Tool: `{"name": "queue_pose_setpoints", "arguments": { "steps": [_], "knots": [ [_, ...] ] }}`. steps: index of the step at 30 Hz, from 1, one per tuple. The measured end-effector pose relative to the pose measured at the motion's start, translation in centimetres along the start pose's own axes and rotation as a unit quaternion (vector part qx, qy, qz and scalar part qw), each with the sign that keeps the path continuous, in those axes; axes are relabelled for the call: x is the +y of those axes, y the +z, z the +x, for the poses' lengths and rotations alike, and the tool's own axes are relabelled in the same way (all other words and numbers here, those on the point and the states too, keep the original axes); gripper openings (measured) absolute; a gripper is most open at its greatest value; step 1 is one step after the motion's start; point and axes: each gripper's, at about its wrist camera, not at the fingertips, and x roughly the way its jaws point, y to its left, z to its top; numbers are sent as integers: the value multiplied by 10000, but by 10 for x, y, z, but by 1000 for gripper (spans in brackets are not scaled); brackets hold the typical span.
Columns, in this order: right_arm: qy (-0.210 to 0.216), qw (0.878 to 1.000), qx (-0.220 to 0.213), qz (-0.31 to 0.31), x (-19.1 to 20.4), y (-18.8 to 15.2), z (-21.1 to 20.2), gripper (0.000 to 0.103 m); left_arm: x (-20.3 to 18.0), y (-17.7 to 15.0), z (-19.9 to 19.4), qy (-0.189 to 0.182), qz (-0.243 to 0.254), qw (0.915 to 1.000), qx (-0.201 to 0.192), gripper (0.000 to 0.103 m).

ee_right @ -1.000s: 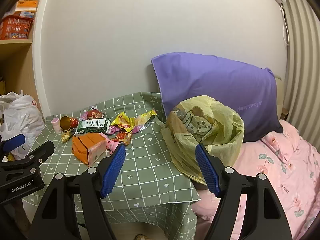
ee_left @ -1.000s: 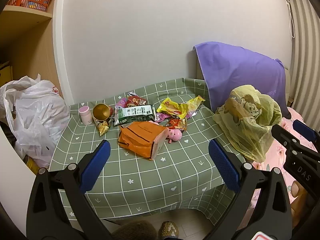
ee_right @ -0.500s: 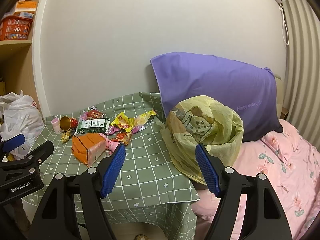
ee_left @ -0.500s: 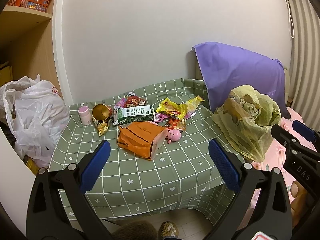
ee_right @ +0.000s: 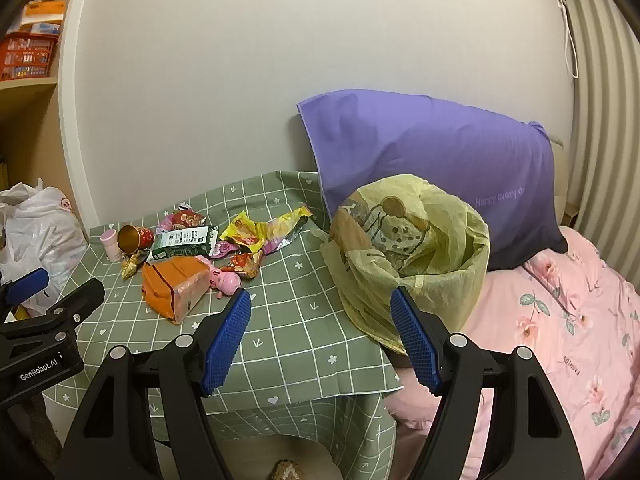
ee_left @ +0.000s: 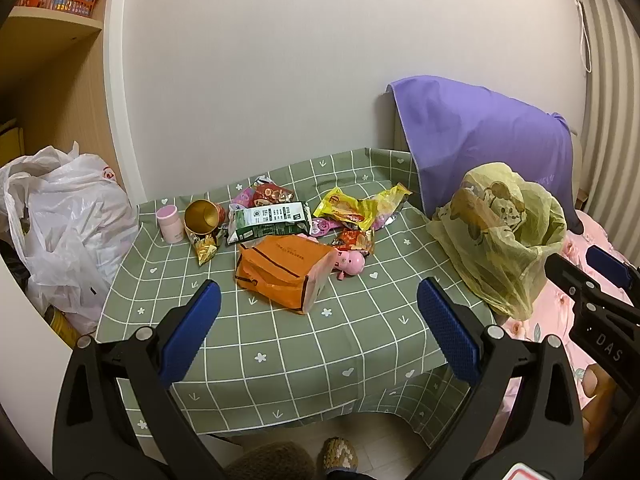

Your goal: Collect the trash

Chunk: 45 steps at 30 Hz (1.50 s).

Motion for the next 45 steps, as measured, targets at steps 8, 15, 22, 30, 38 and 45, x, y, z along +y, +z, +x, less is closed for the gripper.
{"name": "queue_pose_setpoints", "arguments": {
  "steps": [8, 15, 22, 30, 38, 45],
  "knots": [
    [17, 10000, 20, 8, 0, 0, 2, 69, 2, 0, 3, 8, -18, 10000, 20, 94],
    [8, 10000, 35, 26, -1, -2, 3, 69, 2, -1, 3, 4, -2, 10000, 21, 94],
    [4, 10000, 48, 29, -1, -3, 3, 69, 0, -2, 2, 3, 11, 10000, 6, 94],
    [26, 10000, 72, 34, -1, -4, 4, 69, 0, -2, 2, 3, 12, 10000, 5, 94],
    [27, 10000, 71, 30, -1, -4, 4, 69, -1, -3, 2, 25, 15, 10000, 11, 94],
    [47, 10000, 85, -7, 2, 1, 12, 69, 12, 1, 15, 148, -135, 9998, 41, 94]
  ]
}}
